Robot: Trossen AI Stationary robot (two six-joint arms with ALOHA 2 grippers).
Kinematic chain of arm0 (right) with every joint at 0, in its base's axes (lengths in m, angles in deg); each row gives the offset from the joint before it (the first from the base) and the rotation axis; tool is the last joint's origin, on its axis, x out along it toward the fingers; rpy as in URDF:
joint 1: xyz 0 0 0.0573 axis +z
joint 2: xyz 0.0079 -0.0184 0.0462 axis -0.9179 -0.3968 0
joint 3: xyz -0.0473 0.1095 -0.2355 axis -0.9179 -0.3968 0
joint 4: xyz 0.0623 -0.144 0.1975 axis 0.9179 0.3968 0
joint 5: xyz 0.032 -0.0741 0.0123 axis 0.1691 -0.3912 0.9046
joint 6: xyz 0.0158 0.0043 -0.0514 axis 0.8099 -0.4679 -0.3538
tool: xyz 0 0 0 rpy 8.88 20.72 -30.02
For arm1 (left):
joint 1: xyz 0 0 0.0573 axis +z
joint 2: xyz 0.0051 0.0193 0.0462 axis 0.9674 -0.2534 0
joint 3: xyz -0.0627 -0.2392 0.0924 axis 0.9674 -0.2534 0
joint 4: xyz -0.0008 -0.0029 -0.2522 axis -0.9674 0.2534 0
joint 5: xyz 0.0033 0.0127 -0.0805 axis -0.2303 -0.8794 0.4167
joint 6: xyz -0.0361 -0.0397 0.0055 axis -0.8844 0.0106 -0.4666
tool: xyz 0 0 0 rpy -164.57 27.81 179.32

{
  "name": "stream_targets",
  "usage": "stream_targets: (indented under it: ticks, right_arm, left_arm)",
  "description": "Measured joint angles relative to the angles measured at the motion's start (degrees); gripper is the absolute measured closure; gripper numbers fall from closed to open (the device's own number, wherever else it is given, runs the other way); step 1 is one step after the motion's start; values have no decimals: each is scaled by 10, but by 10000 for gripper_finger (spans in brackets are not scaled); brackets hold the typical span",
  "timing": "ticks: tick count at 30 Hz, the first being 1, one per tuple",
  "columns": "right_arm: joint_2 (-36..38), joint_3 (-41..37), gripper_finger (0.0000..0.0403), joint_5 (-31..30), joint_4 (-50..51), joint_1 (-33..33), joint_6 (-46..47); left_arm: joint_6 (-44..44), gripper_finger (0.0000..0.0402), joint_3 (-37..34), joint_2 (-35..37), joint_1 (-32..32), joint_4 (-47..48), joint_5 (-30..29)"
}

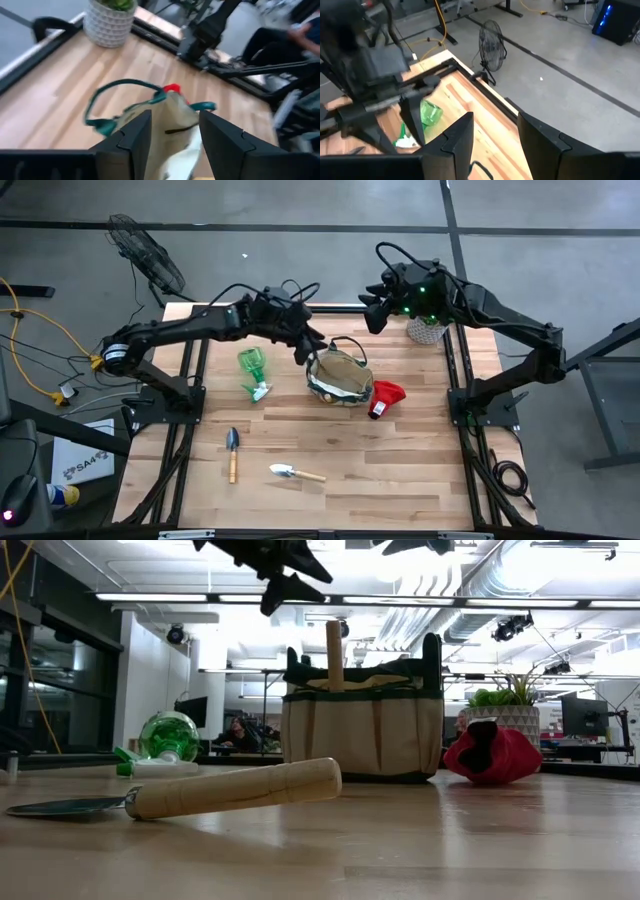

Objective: Pick & Place Garden tools in Gardening bag
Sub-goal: Put the green spray bottle into the gardening bag

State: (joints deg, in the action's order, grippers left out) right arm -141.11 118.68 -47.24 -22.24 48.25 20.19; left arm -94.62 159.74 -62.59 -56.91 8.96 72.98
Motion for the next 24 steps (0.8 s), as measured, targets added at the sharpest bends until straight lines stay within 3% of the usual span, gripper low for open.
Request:
stream_targets:
  ticks: [4,12,24]
  right_arm:
    - [0,0,258,0,11,0,11]
    - [3,0,258,0,85,0,26]
    - [3,0,258,-2,98,0,12]
  left_arm:
    - [33,239,23,1,7,50,-38]
    - [51,239,24,15,69,108,-11]
    - [120,239,24,43,139,271,-10]
